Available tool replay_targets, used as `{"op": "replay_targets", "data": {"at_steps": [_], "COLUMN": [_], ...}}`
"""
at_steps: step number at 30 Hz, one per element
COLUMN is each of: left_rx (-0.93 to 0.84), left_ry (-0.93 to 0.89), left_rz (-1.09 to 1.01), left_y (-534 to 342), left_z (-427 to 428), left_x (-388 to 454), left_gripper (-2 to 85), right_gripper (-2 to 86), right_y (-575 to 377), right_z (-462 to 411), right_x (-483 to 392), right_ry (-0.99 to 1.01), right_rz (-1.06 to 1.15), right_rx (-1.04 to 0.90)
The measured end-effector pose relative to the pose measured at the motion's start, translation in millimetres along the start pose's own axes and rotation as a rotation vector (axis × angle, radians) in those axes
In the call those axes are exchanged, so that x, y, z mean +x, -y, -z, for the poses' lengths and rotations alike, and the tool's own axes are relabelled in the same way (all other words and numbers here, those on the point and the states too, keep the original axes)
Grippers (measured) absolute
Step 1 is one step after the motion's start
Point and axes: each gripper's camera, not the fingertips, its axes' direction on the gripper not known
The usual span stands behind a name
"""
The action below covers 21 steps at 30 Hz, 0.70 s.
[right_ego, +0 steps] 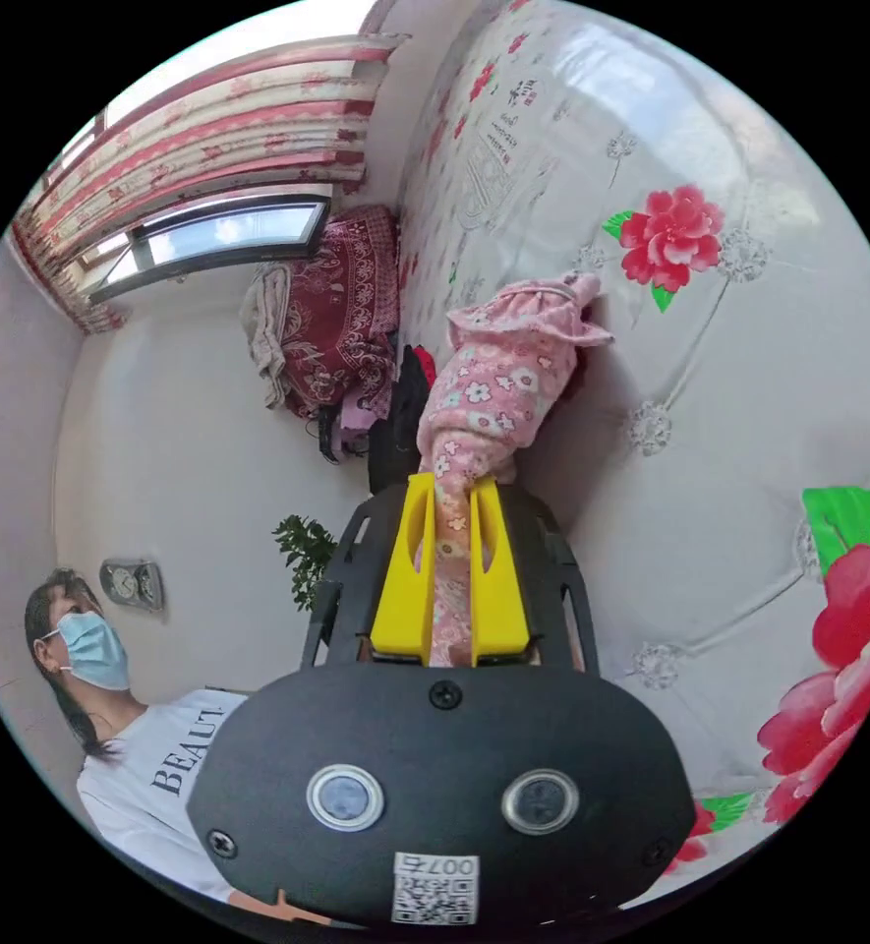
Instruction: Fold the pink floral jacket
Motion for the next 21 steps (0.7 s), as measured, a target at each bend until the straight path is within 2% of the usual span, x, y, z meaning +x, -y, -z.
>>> {"op": "replay_targets", "data": {"at_steps": [3,7,11,15,18,21], "left_rx": [0.043,0.111,0.296,0.472,0.546,0.574], "left_ry": [-0.06,-0.05,-0.051,0.041,0.145,0.289], "left_rz": [-0.049,-0.082,-0.182,-0.316,-0.297,-0.161], "left_y": [-29,-58,-80,-119,-156,-187], "left_z": [50,128,243,356,408,430], "left_x": [44,79,123,179,187,152], "left_gripper": [0.3,0.6,1.0,1.5,2.3,3.8], "right_gripper": [5.8,4.8,4.2,3.9,3.6,3.4], "right_y": [-37,-53,-50,-67,-95,-130], "right_z": [-9,-56,-143,-226,-297,-371], "right_x": [-27,-60,-138,-211,-241,-226], "right_ry": [0.067,0.15,0.217,0.292,0.249,0.066], "right_rz": [0.022,0.037,0.212,0.361,0.418,0.391], "right_rx": [-0.003,-0.058,-0.181,-0.271,-0.33,-0.409]}}
